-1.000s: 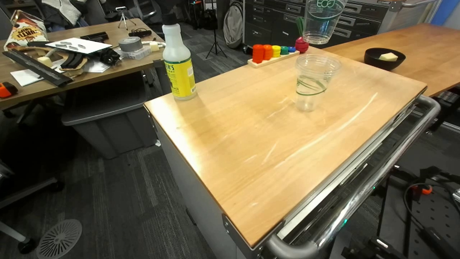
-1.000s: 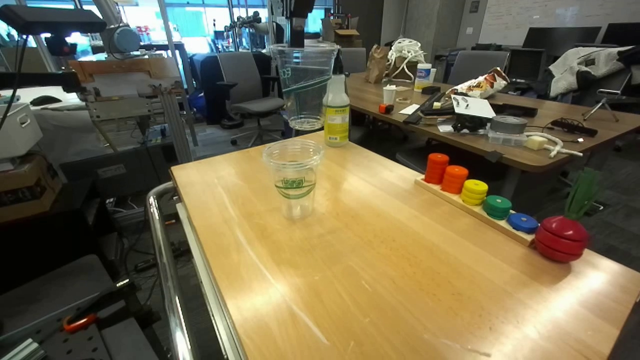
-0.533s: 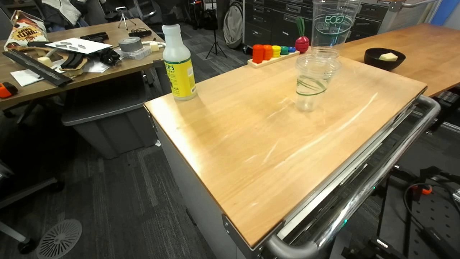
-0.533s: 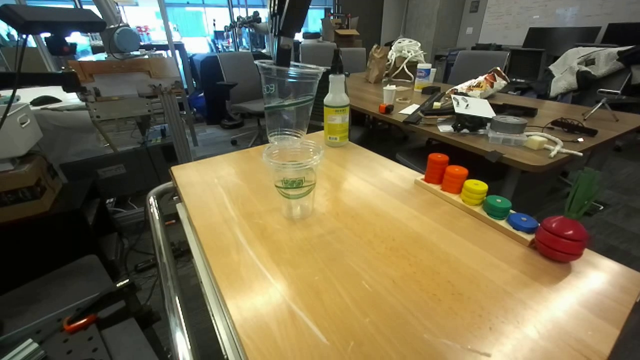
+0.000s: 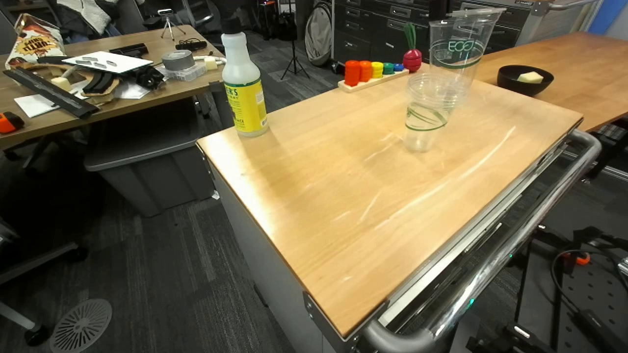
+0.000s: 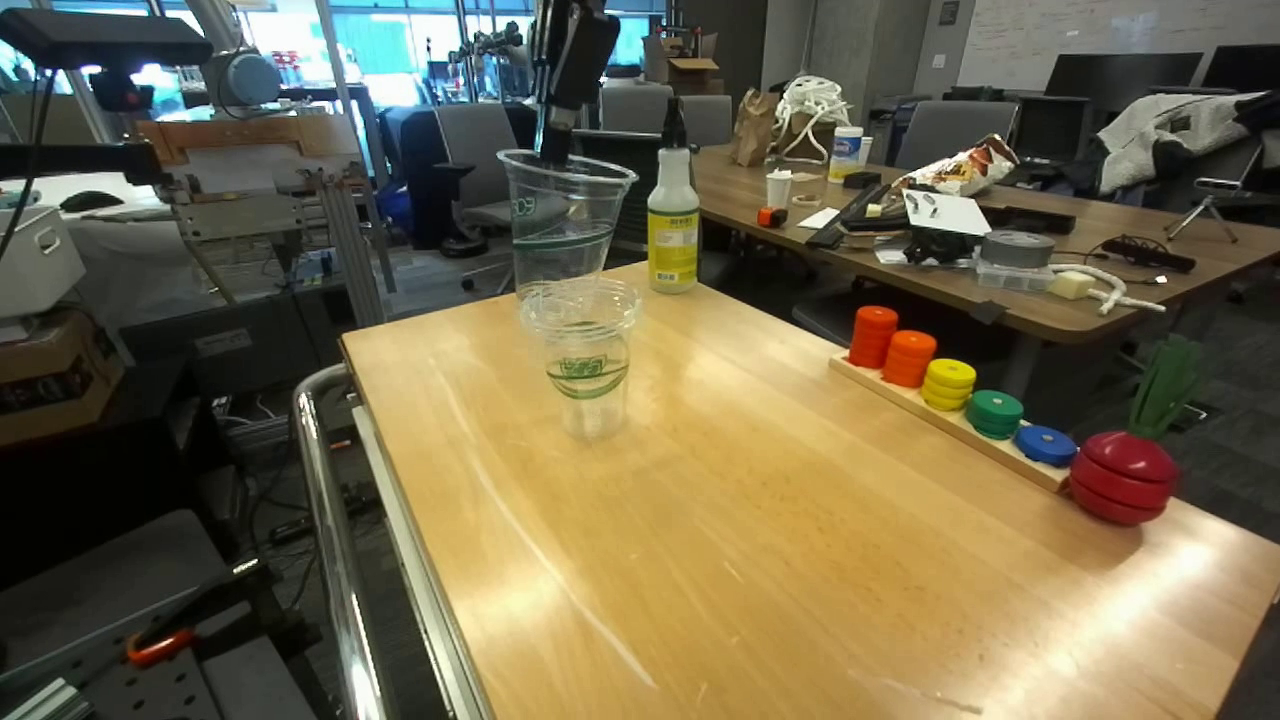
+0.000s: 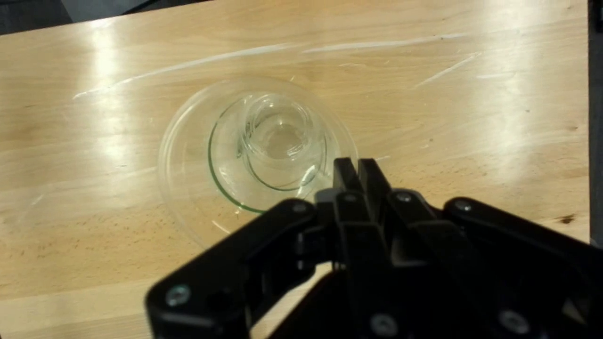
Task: Stack the clear cups together
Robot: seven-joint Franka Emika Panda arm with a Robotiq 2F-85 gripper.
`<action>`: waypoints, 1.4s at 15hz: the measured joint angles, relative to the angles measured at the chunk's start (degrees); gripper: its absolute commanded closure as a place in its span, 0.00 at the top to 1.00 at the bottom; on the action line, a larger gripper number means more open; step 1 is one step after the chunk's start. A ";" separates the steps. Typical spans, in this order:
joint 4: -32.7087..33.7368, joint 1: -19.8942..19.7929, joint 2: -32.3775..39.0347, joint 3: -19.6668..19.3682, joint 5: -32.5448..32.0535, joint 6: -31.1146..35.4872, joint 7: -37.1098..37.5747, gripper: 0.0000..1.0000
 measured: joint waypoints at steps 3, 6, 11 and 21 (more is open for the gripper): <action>-1.28 -0.04 0.08 -0.18 0.00 0.97 -1.51 0.02; -2.37 -0.04 0.12 -0.22 0.00 2.98 -2.92 0.02; -3.44 -0.04 0.16 -0.22 0.00 6.70 -4.77 0.33; -4.05 -0.12 -0.23 -0.68 -0.09 9.72 -7.77 1.00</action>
